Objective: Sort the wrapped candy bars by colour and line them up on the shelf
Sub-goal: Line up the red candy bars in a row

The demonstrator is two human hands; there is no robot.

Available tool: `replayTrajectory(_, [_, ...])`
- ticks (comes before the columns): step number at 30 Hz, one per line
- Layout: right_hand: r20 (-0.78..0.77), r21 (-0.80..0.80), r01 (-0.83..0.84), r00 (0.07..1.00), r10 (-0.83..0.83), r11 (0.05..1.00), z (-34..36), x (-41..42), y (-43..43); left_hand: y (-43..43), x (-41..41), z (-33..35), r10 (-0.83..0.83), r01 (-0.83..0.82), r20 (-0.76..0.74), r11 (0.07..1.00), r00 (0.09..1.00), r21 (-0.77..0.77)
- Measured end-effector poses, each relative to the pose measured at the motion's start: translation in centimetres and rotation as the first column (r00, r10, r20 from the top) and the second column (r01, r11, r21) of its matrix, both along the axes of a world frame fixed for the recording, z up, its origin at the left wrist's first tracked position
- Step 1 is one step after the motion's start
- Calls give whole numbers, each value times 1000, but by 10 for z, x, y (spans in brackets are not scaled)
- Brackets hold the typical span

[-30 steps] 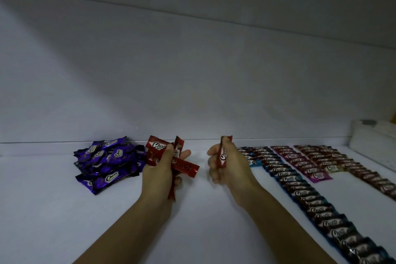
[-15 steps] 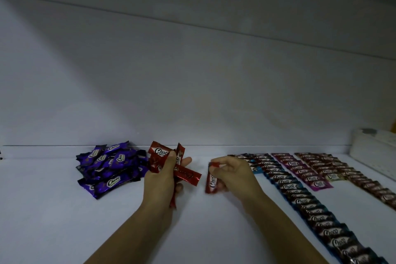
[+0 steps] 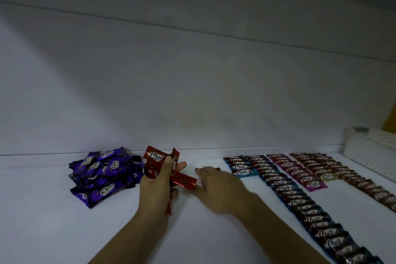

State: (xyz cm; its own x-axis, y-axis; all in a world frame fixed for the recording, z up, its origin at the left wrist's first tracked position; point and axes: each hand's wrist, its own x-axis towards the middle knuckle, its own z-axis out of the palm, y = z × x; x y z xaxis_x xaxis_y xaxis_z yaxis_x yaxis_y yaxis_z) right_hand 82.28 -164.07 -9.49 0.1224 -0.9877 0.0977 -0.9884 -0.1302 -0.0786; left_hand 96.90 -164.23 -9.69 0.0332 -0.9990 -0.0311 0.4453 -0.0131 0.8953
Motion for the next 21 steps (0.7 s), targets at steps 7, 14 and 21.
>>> replayTrajectory(7, [57,31,58,997,-60,998,-18,-22,-25,-4,-3,-2,-21,24,74,999,997,-38])
replayTrajectory(14, [103,17,48,993,-50,999,-22,-23,-39,-11,-5,-9,-13,15,83,999,996,-35])
replayTrajectory(21, [516,-177,77,856,26,981,2,-7,-23,-10,-4,-5,16,-14,40,999,999,-43])
